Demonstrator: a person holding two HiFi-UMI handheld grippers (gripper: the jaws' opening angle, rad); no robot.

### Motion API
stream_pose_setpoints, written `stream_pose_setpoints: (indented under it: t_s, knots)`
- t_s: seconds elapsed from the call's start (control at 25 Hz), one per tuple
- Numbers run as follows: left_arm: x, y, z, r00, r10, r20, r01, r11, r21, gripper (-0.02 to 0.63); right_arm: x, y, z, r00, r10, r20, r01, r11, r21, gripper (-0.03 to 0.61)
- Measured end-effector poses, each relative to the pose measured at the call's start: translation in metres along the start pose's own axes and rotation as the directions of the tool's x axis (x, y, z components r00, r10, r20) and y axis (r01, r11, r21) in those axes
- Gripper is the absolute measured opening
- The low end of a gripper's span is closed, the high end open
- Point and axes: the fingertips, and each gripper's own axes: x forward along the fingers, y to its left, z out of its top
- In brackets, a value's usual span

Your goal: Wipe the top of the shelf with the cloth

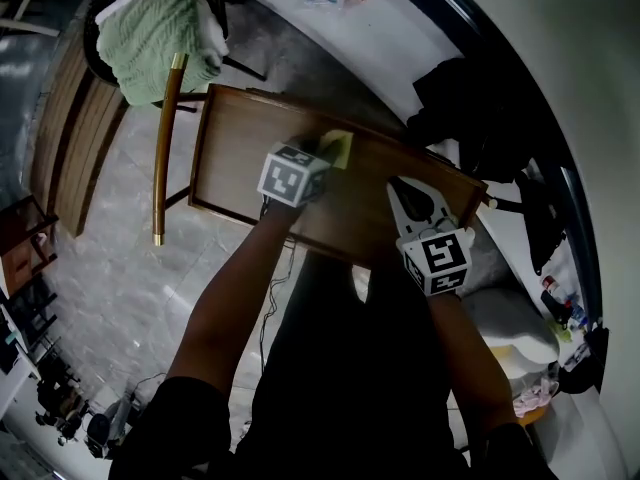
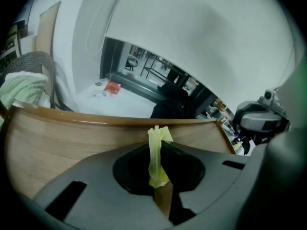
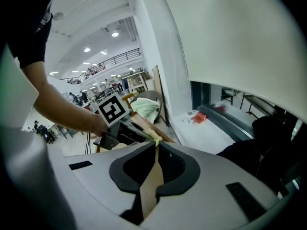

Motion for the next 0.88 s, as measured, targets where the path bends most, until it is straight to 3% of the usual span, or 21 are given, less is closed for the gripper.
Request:
stream_pose_setpoints:
  t_s: [0.28,0.4,0.72,0.88]
  knots:
    - [-0.015,0.017,-0.011,0.998,-0.002,0.068,0.005,0.999,-0.043,0.035,0.015,0.043,0.0,0.991,0.137,-0.006,-0.136,0.989,0.055,0.031]
    - [-0.022,0.025,-0.017,0.998,0.007,0.07,-0.004,0.999,-0.05,0.035,0.006,0.053,-0.001,0.991,0.135,-0.015,-0.134,0.99,0.036,0.031]
    - [-0.036,0.053,-0.02,0.998,0.05,0.03,-0.051,0.998,0.023,0.037,-0.005,0.042,-0.009,0.996,0.081,-0.048,-0.079,0.996,0.044,0.031]
    - [-0.052,0.085,-0.016,0.993,0.113,0.028,-0.114,0.993,0.03,0.035,0.003,0.039,0.003,0.998,0.051,-0.027,-0.05,0.998,0.029,0.031]
